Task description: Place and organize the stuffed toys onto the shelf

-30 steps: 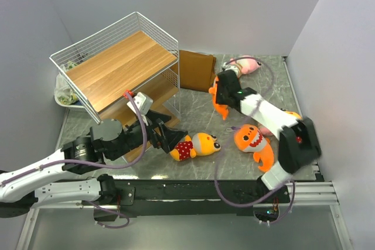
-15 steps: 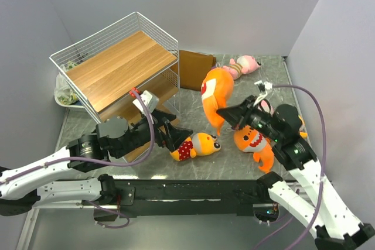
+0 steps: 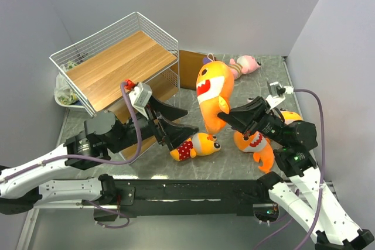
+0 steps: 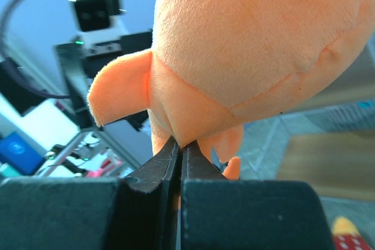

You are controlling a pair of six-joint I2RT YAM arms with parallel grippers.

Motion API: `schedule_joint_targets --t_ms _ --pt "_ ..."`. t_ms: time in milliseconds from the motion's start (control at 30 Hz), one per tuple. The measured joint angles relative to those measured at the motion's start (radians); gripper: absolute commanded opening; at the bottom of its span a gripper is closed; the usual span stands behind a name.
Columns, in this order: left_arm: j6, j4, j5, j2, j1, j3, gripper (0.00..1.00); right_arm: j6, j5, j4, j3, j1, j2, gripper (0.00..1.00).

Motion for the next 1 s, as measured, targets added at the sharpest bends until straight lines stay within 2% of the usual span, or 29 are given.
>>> schedule_joint_targets --t_ms 400,500,600,633,667,700,833,867,933,967,1000 --pt "-0.024 0.058 0.021 0.087 0.0 0.073 0.8 0.07 -0.016 0.182 0.042 0.05 0.082 0.0" --pt "-0.024 0.06 0.02 0.117 0.0 0.099 0.73 0.065 -0.01 0.178 0.051 0.073 0.093 0.0" --pt "-0.026 0.061 0.01 0.132 0.0 0.111 0.44 0.06 0.0 0.175 0.064 0.091 0.103 0.0" --pt "-0.018 0.061 0.002 0.137 0.002 0.114 0.24 0.059 0.003 0.175 0.066 0.096 0.104 0.01" --pt "-0.021 0.061 -0.001 0.141 0.002 0.117 0.11 0.058 0.007 0.176 0.068 0.101 0.104 0.02" --pt "-0.024 0.061 -0.003 0.145 0.003 0.12 0.01 0.056 0.013 0.175 0.068 0.104 0.104 0.04" --pt "-0.024 0.068 0.005 0.16 0.002 0.142 0.01 0.035 0.038 0.157 0.079 0.108 0.093 0.2" --pt "-0.024 0.069 0.005 0.161 0.002 0.145 0.01 0.03 0.043 0.15 0.084 0.11 0.093 0.3" --pt "-0.026 0.073 0.004 0.161 0.002 0.145 0.01 0.019 0.052 0.131 0.088 0.112 0.086 0.42" --pt "-0.026 0.074 0.002 0.161 0.002 0.145 0.01 0.01 0.059 0.116 0.09 0.114 0.08 0.55" --pt "-0.029 0.074 0.0 0.161 0.002 0.145 0.01 0.002 0.067 0.095 0.097 0.115 0.075 0.61"
